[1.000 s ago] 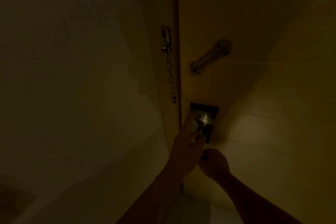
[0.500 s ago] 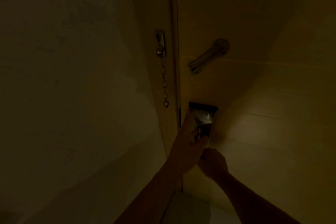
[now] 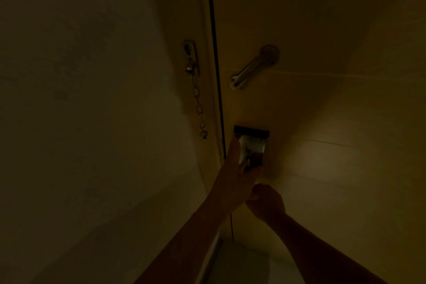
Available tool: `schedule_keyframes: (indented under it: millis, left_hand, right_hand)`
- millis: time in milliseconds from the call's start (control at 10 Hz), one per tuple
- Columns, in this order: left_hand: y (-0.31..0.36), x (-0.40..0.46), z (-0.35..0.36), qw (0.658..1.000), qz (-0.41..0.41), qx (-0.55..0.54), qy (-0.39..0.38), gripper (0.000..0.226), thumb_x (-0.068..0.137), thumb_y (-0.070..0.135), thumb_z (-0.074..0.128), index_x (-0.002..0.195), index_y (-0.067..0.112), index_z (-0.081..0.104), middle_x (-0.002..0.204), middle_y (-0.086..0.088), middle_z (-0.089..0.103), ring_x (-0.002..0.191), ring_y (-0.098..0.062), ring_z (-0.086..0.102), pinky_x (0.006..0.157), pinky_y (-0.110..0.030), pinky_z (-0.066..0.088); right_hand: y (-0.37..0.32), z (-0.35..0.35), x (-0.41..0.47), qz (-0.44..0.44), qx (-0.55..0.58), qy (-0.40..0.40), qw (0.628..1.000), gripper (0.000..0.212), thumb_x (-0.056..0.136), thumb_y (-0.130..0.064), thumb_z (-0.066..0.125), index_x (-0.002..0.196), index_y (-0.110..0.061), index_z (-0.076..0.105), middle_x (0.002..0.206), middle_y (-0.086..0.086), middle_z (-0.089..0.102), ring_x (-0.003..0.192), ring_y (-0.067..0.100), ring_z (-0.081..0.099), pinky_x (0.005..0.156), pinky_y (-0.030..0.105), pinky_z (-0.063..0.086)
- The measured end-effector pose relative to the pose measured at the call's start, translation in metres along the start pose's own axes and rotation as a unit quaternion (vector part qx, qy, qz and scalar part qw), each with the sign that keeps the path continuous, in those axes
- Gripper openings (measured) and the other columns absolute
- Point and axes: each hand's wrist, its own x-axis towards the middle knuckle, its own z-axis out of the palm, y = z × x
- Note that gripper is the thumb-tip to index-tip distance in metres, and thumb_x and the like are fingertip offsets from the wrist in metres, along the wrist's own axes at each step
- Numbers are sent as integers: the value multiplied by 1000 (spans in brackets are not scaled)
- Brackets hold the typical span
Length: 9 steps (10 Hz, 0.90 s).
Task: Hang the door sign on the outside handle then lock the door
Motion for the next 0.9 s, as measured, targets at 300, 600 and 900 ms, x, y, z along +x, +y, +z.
schedule_keyframes:
  millis: [300, 600, 900]
  left_hand:
    - [8, 3, 15, 999, 23, 38, 22, 86, 96, 14, 59, 146, 44, -4, 136, 26, 20, 104, 8, 53, 84, -59, 55]
    - [-5, 12, 11, 992, 7, 118, 46, 90, 91, 43, 57, 151, 37, -10, 163, -4, 7, 144, -30, 25, 106, -57, 40]
    - [-2, 4, 10, 980, 57, 148, 124, 76, 95, 18, 61, 153, 27, 14, 147, -9, 44, 122, -26, 55, 86, -32, 52]
  right_hand:
    - [-10, -17, -14, 0, 11, -33, 999, 38, 91, -38, 49, 57, -23, 39, 74, 2, 57, 80, 22, 66, 77, 36, 54]
    - [-23, -44, -20, -16, -134, -39, 990, 39, 93, -32, 46, 56, -27, 32, 62, -8, 40, 72, 17, 55, 72, 29, 48]
    - [-9, -54, -43, -83, -200, -1, 976, 46, 91, -37, 47, 133, -19, 42, 126, 7, 50, 114, 27, 47, 92, 43, 42]
